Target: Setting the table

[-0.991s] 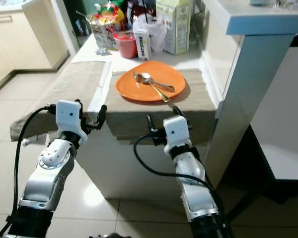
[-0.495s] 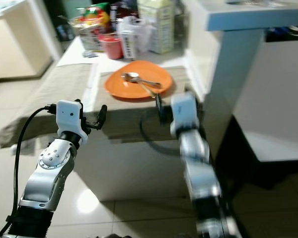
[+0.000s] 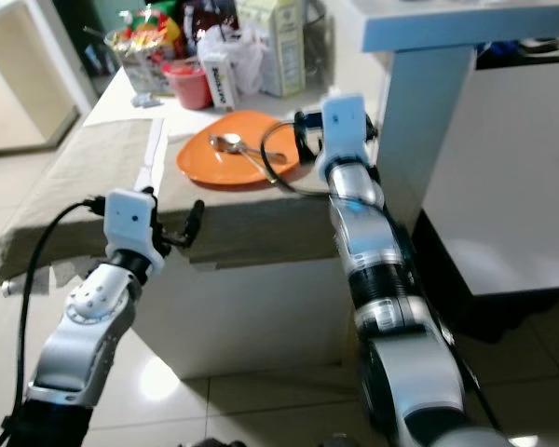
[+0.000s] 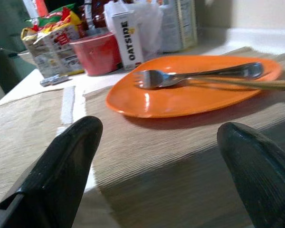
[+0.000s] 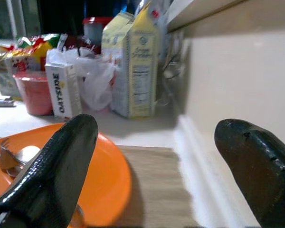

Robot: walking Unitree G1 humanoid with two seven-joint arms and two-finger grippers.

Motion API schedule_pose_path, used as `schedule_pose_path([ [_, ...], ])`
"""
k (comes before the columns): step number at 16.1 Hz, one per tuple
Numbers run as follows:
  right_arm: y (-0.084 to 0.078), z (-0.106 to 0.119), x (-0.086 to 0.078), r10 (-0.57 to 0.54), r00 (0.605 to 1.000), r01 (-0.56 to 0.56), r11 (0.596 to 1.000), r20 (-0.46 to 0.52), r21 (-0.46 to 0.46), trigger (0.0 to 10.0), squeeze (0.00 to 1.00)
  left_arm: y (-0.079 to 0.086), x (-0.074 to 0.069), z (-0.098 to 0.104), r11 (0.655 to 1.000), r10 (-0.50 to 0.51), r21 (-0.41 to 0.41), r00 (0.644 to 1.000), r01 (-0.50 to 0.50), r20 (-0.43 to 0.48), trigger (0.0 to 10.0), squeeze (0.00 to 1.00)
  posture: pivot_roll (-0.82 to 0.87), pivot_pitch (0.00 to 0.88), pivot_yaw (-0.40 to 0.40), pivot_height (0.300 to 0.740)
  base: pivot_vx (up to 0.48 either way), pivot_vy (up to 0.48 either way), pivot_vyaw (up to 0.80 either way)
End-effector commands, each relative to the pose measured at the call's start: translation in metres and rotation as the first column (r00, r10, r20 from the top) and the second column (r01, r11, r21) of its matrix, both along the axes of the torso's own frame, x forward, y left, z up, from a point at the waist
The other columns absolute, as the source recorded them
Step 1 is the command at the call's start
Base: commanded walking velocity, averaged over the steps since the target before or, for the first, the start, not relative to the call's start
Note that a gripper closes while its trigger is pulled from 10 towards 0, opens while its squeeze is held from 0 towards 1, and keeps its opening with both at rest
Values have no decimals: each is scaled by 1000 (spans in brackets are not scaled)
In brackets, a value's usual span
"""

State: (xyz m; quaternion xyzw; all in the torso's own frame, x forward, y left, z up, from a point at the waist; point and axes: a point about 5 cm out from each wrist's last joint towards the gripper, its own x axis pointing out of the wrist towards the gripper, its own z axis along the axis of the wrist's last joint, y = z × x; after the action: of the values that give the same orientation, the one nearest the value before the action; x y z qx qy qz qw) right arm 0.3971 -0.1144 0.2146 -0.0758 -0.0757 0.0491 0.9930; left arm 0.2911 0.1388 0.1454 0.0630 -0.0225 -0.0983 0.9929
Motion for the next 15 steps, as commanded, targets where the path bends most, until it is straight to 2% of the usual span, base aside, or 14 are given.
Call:
schedule_pose_path([
  [1,10,5,6,19,1000,-19,1000,-18,12,10000,0,8,-1,4,999,20,27,1000,-20,8,10000,0,-34,21,114,740,0,0,0],
  [4,25,11,14,59,997,-59,998,-42,15,10000,0,7,-1,9,999,37,29,999,-38,20,10000,0,-8,26,94,740,0,0,0],
  [6,35,10,17,84,992,-82,996,-92,20,10000,0,5,-1,10,999,42,19,999,-42,21,10000,0,-5,24,79,740,0,0,0],
  [11,36,-3,18,55,980,-55,998,-190,4,10000,0,5,-5,9,998,55,8,998,-55,12,10000,0,6,40,68,740,0,0,0],
  [15,27,-18,17,-20,970,23,1000,-241,10,10000,0,8,-6,10,998,62,16,998,-63,12,10000,0,23,45,76,740,0,0,0],
])
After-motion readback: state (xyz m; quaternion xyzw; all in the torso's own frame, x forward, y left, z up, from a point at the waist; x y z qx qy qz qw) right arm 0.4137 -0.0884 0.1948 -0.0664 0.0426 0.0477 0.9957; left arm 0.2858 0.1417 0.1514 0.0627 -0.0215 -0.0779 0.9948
